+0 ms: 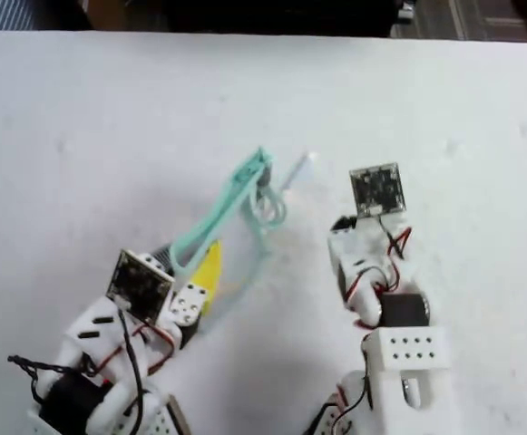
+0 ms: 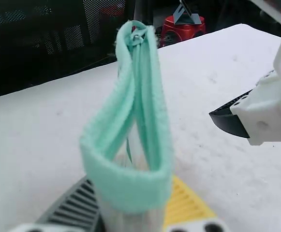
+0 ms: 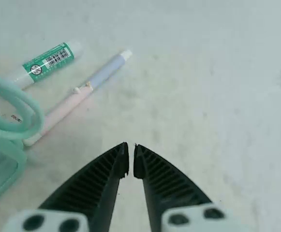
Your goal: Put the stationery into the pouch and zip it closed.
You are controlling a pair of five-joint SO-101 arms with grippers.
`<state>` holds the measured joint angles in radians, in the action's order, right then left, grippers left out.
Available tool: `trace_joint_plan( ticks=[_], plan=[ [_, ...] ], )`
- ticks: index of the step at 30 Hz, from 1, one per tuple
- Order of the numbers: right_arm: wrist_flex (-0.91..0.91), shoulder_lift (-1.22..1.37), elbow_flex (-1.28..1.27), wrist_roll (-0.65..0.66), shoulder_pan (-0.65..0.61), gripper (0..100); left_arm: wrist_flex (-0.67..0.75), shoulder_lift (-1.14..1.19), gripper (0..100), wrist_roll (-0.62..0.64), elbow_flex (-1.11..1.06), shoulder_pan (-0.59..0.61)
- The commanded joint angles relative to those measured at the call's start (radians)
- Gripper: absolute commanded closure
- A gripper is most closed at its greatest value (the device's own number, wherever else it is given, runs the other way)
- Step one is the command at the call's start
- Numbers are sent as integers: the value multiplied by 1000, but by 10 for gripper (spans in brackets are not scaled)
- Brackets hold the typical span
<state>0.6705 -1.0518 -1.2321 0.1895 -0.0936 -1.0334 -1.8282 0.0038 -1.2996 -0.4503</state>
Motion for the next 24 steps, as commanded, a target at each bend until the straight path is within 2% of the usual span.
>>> trace_joint_plan(
  ticks=[1,22,24],
  plan=[
    [-25,-19,3,-6,12,983,14,-2,973,-14,34,-7],
    [-15,-16,5,-6,-1,982,14,-2,976,-14,40,-7],
    [16,-15,40,-5,-39,950,14,-2,976,-14,43,-7]
  ],
)
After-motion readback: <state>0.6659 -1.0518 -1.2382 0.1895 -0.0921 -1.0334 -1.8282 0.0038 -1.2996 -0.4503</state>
